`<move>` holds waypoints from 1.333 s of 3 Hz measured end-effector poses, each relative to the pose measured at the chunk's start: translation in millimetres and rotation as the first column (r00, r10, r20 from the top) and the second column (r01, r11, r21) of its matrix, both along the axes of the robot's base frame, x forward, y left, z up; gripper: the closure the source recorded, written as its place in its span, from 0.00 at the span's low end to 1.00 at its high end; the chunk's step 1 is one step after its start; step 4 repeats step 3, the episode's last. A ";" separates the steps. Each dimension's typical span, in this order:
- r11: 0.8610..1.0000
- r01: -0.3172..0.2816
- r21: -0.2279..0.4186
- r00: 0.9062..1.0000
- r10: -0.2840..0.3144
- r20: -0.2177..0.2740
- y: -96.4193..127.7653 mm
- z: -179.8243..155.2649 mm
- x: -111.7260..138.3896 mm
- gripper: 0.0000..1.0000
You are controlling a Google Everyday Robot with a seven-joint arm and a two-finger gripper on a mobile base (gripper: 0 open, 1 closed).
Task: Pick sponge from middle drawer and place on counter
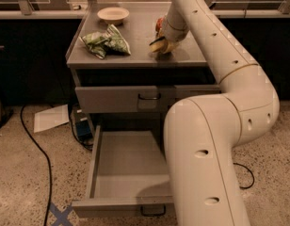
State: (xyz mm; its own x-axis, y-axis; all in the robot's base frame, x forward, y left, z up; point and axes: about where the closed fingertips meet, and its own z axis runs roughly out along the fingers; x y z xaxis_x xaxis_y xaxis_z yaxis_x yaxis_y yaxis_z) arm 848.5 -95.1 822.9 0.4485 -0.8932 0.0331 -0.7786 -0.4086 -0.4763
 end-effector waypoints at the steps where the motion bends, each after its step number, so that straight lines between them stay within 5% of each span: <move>1: 1.000 0.000 0.000 1.000 0.000 0.000 0.0 0.0 0.0 0.12; 2: 1.000 0.000 0.000 1.000 0.000 0.000 0.0 -0.1 0.0 0.00; 4: 1.000 0.000 0.000 1.000 0.000 0.000 0.0 -0.1 0.0 0.00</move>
Offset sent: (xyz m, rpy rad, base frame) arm 0.0000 0.0000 0.0000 0.0000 0.0000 0.0000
